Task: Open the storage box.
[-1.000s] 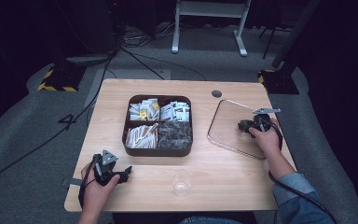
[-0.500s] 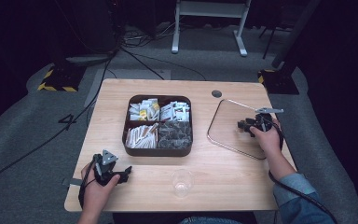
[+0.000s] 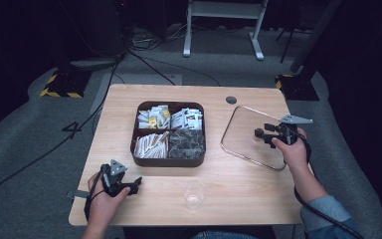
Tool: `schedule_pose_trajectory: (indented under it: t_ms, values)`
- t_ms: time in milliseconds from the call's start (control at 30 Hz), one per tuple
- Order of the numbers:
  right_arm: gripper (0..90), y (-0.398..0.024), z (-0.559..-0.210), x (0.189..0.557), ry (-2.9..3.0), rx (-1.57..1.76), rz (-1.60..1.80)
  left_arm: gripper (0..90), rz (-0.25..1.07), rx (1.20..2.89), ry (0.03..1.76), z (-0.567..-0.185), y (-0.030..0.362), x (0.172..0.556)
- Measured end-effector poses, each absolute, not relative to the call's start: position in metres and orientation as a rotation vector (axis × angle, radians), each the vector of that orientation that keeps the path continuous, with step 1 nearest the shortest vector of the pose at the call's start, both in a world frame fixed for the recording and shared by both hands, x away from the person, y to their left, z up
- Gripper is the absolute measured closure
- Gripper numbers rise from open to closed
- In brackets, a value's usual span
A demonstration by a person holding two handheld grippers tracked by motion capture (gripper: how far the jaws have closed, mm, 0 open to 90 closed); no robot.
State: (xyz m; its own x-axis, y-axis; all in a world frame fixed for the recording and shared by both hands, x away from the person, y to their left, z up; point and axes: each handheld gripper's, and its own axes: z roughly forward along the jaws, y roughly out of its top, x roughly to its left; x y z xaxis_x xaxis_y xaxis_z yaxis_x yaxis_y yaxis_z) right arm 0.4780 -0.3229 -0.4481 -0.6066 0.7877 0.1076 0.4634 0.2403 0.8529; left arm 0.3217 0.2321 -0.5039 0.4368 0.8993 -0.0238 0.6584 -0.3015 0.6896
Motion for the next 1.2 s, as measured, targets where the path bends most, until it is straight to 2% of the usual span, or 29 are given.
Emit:
schedule_pose_trajectory:
  t_ms: [200, 500, 733, 967, 1200]
  values:
    - [41.0, -0.318, -0.438, 0.443, 2.258, 1.03, 1.393, 18.8, 0.465, 2.117, 1.285, -0.499, 0.229, 0.316]
    - [43.6, -0.303, -0.446, 0.409, 2.361, 0.933, 1.431, 22.0, 0.476, 2.118, 1.206, -0.486, 0.221, 0.307]
    - [45.0, -0.287, -0.462, 0.399, 2.443, 0.881, 1.362, 21.8, 0.433, 2.126, 1.176, -0.483, 0.213, 0.302]
    - [44.4, -0.272, -0.479, 0.391, 2.519, 0.819, 1.306, 21.5, 0.444, 2.162, 1.166, -0.485, 0.21, 0.311]
    - [41.0, -0.262, -0.492, 0.387, 2.552, 0.782, 1.267, 22.0, 0.448, 2.167, 1.117, -0.483, 0.202, 0.317]
